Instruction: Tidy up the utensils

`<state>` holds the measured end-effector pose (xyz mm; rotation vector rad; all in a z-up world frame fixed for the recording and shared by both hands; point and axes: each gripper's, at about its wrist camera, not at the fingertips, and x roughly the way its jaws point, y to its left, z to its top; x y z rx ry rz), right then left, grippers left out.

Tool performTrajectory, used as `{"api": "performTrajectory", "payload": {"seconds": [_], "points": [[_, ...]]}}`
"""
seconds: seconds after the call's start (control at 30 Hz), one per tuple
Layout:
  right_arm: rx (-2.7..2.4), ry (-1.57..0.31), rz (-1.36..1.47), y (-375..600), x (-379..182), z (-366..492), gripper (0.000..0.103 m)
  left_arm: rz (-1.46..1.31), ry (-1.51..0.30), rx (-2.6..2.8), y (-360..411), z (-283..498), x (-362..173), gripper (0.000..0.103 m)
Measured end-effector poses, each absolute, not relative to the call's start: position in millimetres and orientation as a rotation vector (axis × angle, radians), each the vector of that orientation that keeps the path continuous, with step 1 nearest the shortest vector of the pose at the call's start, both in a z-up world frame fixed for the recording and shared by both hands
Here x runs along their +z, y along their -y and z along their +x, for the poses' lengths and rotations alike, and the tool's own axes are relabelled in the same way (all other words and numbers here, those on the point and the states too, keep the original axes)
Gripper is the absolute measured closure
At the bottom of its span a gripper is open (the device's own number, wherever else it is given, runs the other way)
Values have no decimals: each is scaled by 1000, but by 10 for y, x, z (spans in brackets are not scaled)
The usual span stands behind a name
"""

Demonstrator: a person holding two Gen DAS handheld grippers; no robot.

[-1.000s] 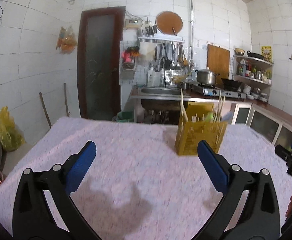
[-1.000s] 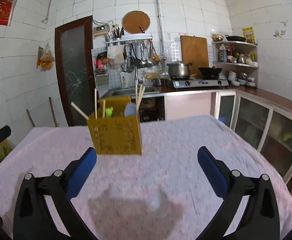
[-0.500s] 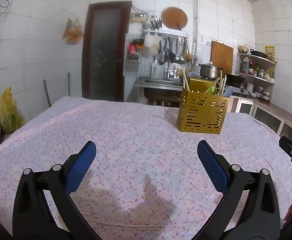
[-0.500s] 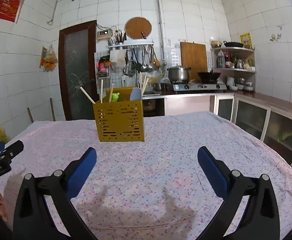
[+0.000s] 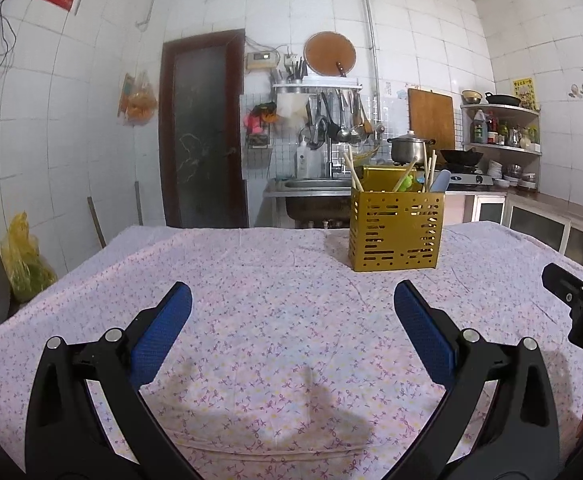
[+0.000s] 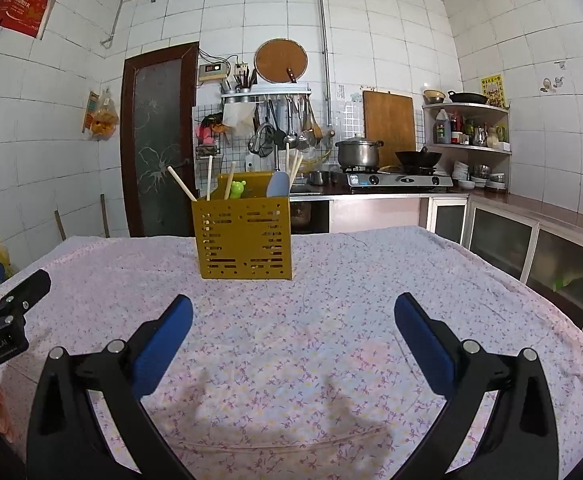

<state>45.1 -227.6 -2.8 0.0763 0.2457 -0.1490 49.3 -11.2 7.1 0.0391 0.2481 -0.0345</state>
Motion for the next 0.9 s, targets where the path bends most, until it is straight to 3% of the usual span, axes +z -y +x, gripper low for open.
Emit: {"api": "performTrajectory", "payload": {"seconds": [0.9], "points": [[-154,-223,58,2278,-29,396,4,42,-211,-57,111,400,91,5]]}}
